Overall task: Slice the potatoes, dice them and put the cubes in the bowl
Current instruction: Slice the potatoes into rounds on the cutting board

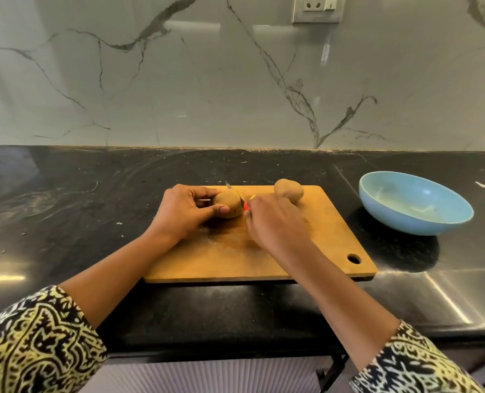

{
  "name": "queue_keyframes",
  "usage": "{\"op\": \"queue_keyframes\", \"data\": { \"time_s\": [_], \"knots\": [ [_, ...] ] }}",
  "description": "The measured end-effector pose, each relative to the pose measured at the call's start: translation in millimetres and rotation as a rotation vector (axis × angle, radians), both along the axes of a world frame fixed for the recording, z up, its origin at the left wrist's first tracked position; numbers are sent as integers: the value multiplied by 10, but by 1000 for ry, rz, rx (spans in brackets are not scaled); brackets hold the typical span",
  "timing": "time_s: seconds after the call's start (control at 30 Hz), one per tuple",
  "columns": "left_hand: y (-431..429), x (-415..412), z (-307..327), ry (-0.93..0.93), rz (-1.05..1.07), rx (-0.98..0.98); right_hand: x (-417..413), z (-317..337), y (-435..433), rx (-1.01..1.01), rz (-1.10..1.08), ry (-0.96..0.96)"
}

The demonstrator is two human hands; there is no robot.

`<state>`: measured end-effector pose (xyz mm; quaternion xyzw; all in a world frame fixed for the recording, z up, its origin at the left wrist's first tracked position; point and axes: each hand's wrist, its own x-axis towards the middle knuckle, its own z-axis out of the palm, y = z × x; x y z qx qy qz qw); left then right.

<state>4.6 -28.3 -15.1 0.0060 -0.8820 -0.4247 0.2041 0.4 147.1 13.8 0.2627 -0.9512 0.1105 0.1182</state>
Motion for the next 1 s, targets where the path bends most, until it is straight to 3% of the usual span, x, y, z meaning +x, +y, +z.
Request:
{"op": "queue_keyframes", "data": {
  "time_s": [0.5,0.83,1.0],
  "knots": [
    [4,20,13,-3,20,-20,182,-146,115,137,-5,-63],
    [-46,-2,-13,-71,-25,36,73,-179,294,-88,-199,-84],
    [-60,-25,-15,-92,-48,58,83,-108,334,-175,-160,32]
  ]
}}
